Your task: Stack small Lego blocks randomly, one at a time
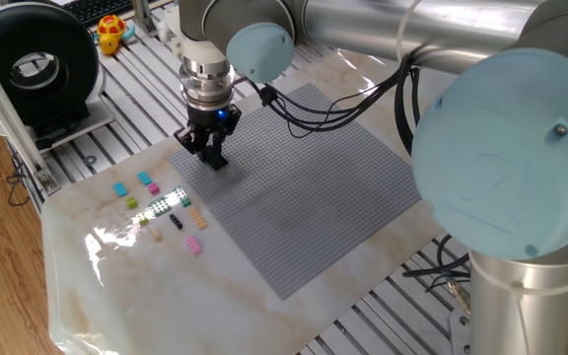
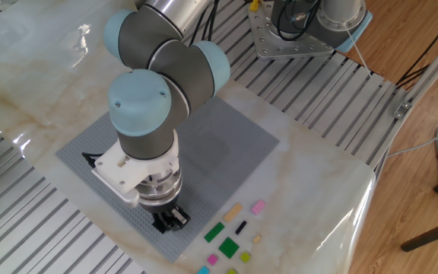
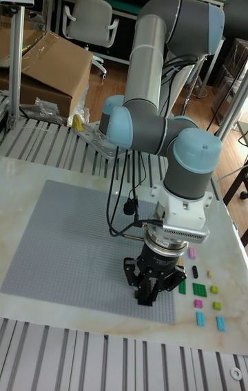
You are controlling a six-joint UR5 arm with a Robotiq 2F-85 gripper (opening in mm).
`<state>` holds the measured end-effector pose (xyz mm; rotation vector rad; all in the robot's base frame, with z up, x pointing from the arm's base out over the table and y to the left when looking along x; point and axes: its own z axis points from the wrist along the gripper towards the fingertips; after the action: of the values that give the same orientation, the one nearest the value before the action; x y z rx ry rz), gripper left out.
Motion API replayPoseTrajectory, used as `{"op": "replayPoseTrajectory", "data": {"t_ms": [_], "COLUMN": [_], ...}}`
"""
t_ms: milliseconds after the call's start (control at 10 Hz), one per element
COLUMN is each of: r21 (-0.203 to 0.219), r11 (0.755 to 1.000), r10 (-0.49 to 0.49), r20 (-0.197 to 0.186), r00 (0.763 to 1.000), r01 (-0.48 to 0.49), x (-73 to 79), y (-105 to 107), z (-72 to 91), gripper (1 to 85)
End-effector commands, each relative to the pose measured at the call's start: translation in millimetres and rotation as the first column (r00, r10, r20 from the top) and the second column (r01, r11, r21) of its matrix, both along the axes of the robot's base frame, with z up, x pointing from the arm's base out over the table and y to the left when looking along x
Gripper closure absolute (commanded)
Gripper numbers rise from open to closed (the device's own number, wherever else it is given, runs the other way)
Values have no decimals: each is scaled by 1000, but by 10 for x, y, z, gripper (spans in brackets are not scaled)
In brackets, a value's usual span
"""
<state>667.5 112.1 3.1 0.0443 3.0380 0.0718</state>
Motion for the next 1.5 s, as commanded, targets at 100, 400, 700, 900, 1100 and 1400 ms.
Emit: {"op": "replayPoseTrajectory", "data": {"t_ms": [100, 400, 700, 900, 1100, 1400], "r21": [12, 14, 14, 12, 11, 9], "r11": [1000, 1000, 1000, 1000, 1000, 1000], "r10": [-5, -2, 8, 14, 22, 26], "r20": [1, 3, 9, 11, 14, 15], "r00": [1000, 1000, 1000, 1000, 1000, 1000], "r01": [5, 2, -8, -14, -22, -26], "x": [10, 14, 29, 33, 40, 40], "y": [15, 18, 20, 15, 12, 4], "z": [13, 13, 16, 18, 21, 23], "gripper": [597, 583, 533, 513, 483, 457]}}
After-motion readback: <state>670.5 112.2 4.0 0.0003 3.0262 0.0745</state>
